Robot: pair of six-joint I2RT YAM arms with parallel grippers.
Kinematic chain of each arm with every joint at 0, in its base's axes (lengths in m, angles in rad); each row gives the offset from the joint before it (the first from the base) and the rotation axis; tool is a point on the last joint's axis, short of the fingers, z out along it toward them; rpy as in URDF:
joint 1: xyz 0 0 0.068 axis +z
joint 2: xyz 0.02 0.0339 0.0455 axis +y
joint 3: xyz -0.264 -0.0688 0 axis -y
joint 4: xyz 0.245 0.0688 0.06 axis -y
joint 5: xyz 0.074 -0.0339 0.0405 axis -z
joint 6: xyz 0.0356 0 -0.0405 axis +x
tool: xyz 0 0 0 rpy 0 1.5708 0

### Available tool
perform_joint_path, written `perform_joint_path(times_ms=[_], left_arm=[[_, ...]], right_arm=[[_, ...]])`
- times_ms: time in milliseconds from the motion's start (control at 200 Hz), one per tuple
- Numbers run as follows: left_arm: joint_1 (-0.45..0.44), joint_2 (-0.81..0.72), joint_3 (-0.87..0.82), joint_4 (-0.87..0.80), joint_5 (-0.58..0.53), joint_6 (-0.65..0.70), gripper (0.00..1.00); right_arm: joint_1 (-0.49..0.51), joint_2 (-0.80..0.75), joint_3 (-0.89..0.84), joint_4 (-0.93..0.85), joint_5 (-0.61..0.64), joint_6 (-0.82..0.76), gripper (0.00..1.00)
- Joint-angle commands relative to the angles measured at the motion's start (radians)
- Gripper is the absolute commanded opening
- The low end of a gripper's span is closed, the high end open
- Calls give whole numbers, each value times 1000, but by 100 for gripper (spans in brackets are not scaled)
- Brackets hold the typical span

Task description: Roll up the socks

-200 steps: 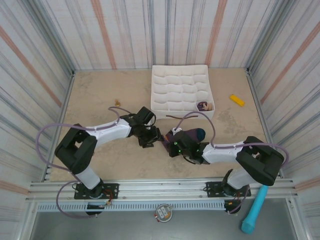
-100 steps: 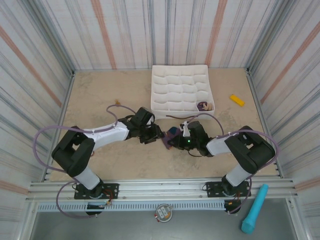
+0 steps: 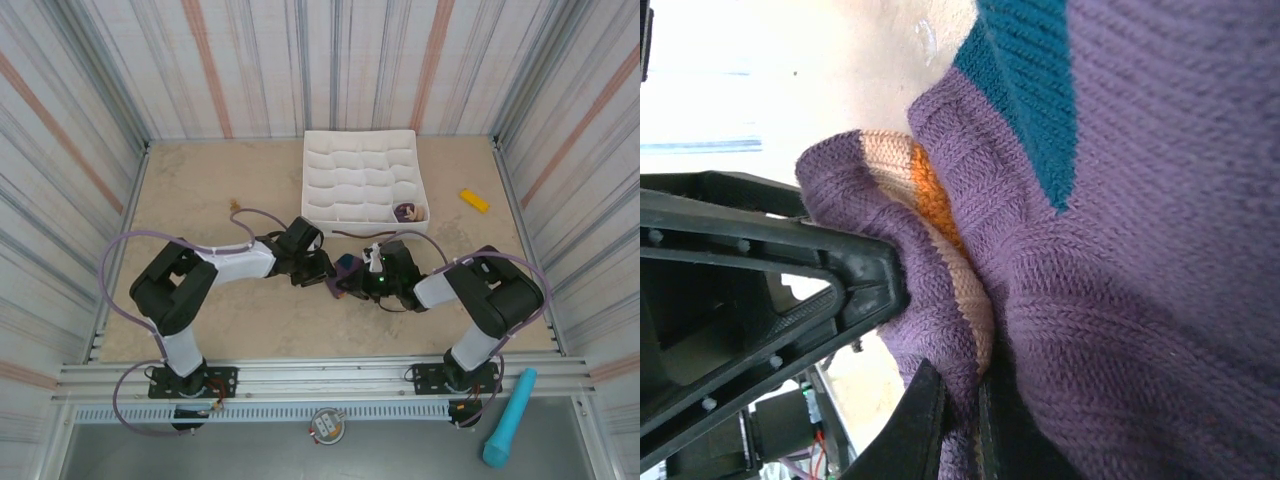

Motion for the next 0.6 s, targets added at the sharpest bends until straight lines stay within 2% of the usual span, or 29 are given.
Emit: perform_joint_path(times_ms=[0,100,195,341,446,596], left_arm=[[-6,38,21,-22,-39,-3,36],[-5,50,44,-72,-50,-16,20],[-5,55,87,-162,-58,-6,9],[-3,31,140,-304,-82,-11,1],[-3,19,178,-394,-83,-18,0],[1,19,211,-483,-61,-34,0]], right_arm=[[-4,38,-34,-61,-10,35,2],[-3,8,-28,-99,-1,9,22],[14,-76,19,-275,38,-67,39],[107,-262,125,-636,255,-222,61],[209,-352,197,-812,452,-305,69],[407,-370,276,-939,779,-385,71]])
